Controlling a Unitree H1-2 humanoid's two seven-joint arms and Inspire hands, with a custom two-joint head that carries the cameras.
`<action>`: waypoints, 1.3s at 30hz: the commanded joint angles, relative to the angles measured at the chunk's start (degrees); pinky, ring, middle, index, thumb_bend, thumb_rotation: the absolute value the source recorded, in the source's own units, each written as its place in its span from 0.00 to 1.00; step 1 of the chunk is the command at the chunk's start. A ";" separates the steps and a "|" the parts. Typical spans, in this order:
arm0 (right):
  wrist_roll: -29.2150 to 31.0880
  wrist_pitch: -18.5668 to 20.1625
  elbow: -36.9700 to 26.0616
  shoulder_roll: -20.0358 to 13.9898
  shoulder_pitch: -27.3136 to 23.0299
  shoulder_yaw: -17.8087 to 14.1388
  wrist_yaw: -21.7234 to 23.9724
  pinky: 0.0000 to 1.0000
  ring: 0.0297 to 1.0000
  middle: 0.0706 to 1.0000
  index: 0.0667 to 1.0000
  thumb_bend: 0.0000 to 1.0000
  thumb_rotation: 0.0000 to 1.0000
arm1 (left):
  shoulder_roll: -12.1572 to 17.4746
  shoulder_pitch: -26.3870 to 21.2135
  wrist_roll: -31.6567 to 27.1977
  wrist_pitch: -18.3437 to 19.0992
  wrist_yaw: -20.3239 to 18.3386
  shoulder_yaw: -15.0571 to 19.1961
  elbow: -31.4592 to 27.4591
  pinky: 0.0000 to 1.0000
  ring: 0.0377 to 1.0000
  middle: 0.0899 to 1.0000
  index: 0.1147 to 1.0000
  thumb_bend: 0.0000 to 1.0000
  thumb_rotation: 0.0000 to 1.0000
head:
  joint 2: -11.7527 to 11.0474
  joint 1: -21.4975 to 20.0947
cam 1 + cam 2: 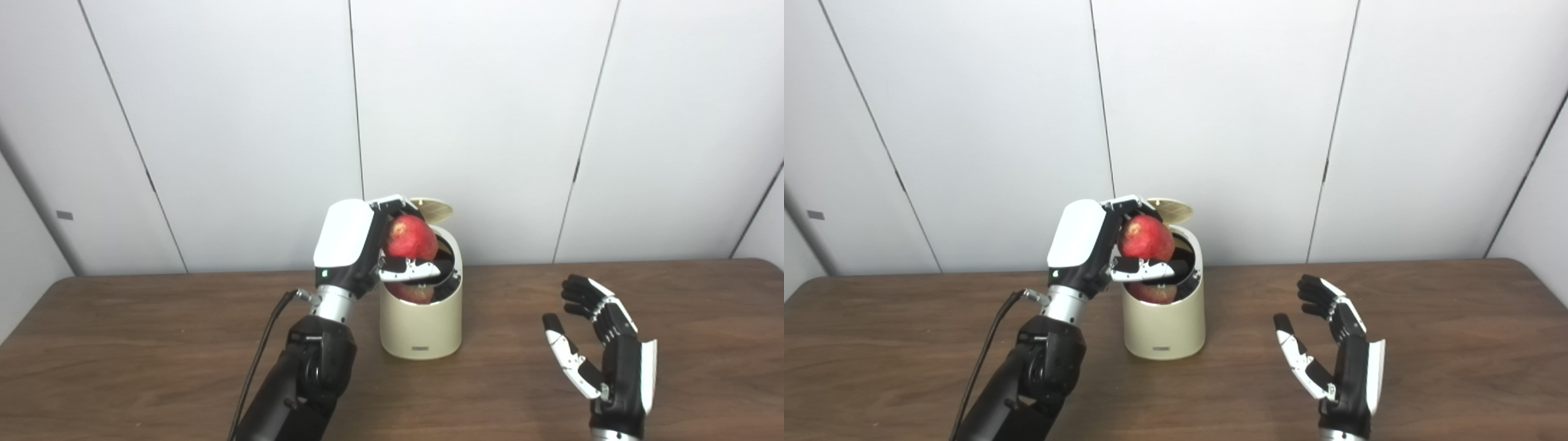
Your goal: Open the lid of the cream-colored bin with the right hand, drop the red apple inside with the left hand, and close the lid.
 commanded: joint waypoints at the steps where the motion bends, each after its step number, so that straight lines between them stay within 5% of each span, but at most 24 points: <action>1: -1.02 -2.08 -1.14 0.46 -1.22 0.13 -0.32 0.63 0.67 0.67 0.68 0.23 0.26 | -0.12 -2.45 -0.26 -0.11 0.54 0.06 -1.46 0.32 0.39 0.44 0.46 0.47 0.00 | -0.04 -0.05; 13: -1.73 -1.90 -1.84 1.30 -1.21 -0.26 -0.04 0.63 0.68 0.67 0.68 0.22 0.31 | 0.38 -2.62 -0.67 1.16 -2.72 -0.71 -1.04 0.34 0.40 0.47 0.45 0.50 0.00 | 0.01 -0.70; 19: -1.61 -2.08 -1.95 1.39 -1.23 -0.16 -0.44 0.62 0.67 0.67 0.67 0.22 0.25 | 0.80 -2.76 0.73 -1.26 0.27 -1.64 0.79 0.38 0.45 0.43 0.43 0.52 0.00 | 0.12 -0.90; 24: -1.75 -2.08 -1.94 1.43 -1.24 -0.03 -0.34 0.62 0.67 0.67 0.67 0.22 0.31 | 1.38 -3.27 1.78 -3.65 3.14 -2.64 3.18 0.42 0.48 0.54 0.43 0.52 0.05 | 0.04 -1.23; 25: -1.61 -2.09 -1.82 1.31 -1.25 0.10 -0.43 0.62 0.67 0.67 0.67 0.22 0.29 | 1.49 -3.43 2.13 -4.02 3.74 -2.89 3.78 0.43 0.50 0.55 0.49 0.73 0.03 | 0.04 -1.23; 27: -1.58 -2.09 -1.70 1.35 -1.25 0.07 -0.51 0.62 0.67 0.67 0.67 0.22 0.26 | 1.62 -3.72 2.81 -4.44 4.90 -3.31 4.89 0.46 0.53 0.57 0.54 0.90 0.01 | -0.04 -1.26; 39: -2.52 -2.11 -1.63 1.16 -1.33 0.52 -1.37 0.61 0.66 0.66 0.67 0.22 0.32 | 2.73 -5.75 6.79 -6.40 13.79 -5.54 11.42 0.51 0.60 0.61 0.56 0.95 0.00 | -0.15 -1.30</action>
